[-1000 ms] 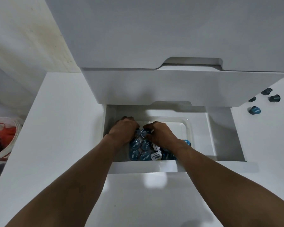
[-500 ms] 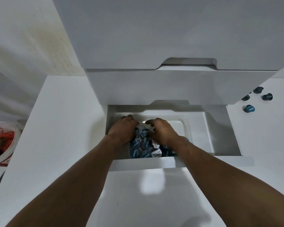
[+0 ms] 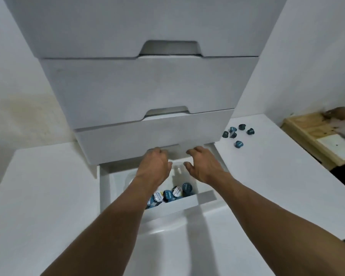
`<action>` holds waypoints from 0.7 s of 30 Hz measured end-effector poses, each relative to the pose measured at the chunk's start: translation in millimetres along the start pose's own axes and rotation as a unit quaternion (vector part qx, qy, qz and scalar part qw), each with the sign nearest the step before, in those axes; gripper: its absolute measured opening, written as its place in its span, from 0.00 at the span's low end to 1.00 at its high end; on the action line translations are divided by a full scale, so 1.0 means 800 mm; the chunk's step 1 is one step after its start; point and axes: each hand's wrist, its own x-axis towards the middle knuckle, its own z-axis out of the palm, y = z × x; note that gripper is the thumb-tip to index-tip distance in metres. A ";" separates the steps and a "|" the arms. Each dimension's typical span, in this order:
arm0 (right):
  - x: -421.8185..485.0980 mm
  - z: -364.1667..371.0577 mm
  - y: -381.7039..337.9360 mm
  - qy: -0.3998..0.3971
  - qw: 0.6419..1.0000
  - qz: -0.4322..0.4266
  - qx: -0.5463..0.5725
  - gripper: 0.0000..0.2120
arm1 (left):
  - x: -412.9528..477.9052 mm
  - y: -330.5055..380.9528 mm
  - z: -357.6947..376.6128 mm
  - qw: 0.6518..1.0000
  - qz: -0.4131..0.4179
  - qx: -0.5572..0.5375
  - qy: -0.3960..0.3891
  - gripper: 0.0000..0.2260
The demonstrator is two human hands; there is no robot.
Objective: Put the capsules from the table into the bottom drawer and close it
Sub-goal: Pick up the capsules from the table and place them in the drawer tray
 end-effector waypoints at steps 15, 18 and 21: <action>-0.174 -0.148 0.250 0.150 0.987 0.056 0.027 0.23 | -0.016 0.297 -0.032 0.987 0.115 -0.011 0.114 0.19; -0.219 -0.159 0.302 0.149 0.986 0.059 0.035 0.23 | -0.039 0.356 -0.016 0.986 0.110 -0.038 0.116 0.19; -0.248 -0.165 0.341 0.146 0.987 0.061 0.042 0.23 | -0.055 0.403 -0.001 0.987 0.116 -0.039 0.109 0.19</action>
